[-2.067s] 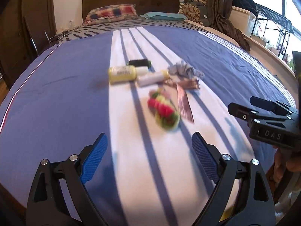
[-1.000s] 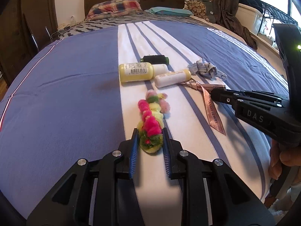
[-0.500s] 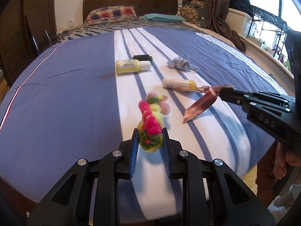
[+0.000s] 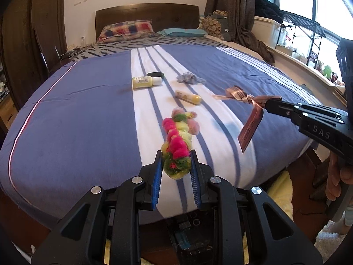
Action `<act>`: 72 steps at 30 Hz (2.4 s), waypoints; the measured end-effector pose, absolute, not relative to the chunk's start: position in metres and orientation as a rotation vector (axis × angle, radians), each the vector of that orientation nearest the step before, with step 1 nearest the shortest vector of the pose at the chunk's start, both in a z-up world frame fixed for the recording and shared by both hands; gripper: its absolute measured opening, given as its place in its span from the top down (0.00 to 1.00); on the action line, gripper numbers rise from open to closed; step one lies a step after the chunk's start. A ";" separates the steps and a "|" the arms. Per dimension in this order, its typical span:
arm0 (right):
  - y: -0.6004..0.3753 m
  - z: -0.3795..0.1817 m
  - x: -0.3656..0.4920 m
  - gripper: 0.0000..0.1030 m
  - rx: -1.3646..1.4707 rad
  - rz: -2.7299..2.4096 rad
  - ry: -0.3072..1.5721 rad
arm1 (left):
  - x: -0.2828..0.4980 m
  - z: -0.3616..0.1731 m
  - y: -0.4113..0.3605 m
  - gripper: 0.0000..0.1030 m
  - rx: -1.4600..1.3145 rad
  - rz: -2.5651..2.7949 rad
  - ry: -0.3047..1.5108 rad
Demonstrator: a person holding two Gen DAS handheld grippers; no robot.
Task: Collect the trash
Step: 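Carry the pom-pom toy and ribbon down to the bin and open both tools, then raise both open tools back over the bed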
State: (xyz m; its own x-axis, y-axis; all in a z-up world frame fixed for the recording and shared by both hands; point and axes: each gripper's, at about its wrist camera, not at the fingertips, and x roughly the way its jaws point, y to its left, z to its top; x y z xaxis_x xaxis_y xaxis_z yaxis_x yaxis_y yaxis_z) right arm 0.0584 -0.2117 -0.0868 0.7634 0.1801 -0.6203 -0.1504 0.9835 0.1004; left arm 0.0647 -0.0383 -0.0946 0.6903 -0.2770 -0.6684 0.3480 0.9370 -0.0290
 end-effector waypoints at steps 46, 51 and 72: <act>-0.182 -0.331 0.021 0.94 0.181 0.261 1.307 | 0.030 -0.348 -0.059 0.77 0.079 -0.469 1.387; -0.179 -0.331 0.027 0.93 0.186 0.260 1.311 | 0.030 -0.350 -0.060 0.75 0.070 -0.465 1.398; -0.212 -0.261 0.008 0.09 0.143 0.126 1.090 | 0.019 -0.267 -0.028 0.18 0.044 -0.365 1.155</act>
